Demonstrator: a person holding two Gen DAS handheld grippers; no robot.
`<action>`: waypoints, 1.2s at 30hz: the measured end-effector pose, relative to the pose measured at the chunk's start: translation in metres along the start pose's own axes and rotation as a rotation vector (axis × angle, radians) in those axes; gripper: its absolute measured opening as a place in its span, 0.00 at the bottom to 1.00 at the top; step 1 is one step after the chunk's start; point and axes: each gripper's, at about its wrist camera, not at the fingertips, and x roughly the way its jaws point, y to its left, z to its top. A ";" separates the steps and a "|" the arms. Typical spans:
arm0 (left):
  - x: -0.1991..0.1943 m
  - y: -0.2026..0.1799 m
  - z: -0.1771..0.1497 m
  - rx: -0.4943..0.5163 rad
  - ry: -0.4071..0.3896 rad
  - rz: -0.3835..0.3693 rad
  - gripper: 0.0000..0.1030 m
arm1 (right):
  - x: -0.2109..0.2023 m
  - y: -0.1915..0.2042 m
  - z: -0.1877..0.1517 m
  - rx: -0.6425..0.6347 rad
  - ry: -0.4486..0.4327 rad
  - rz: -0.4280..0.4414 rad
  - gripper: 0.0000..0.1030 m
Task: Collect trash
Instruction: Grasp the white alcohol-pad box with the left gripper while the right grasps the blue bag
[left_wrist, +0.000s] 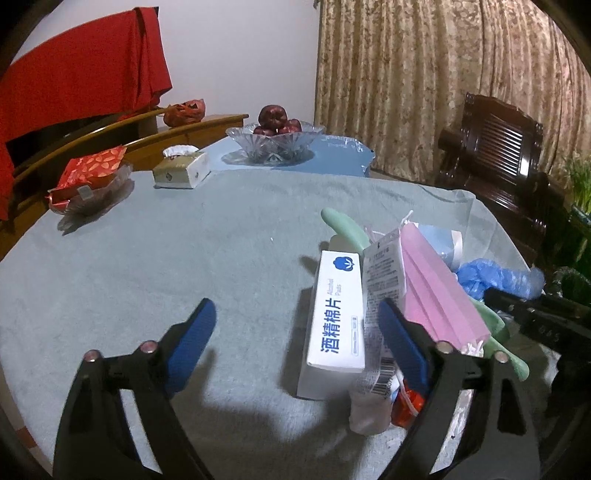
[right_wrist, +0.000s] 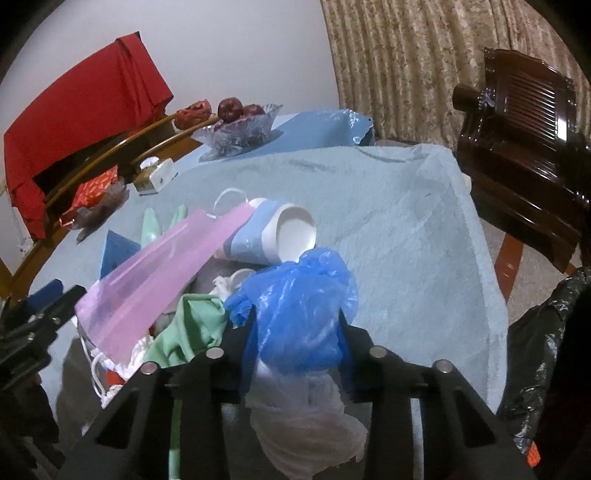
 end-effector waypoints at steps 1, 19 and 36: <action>0.003 0.000 0.000 -0.004 0.008 -0.006 0.79 | -0.002 -0.001 0.001 0.000 -0.007 -0.002 0.31; 0.016 -0.004 0.001 -0.011 0.051 -0.065 0.30 | -0.031 -0.011 0.008 0.012 -0.067 -0.014 0.27; -0.047 -0.011 0.030 0.004 -0.089 -0.035 0.29 | -0.077 -0.004 0.019 -0.002 -0.146 0.000 0.27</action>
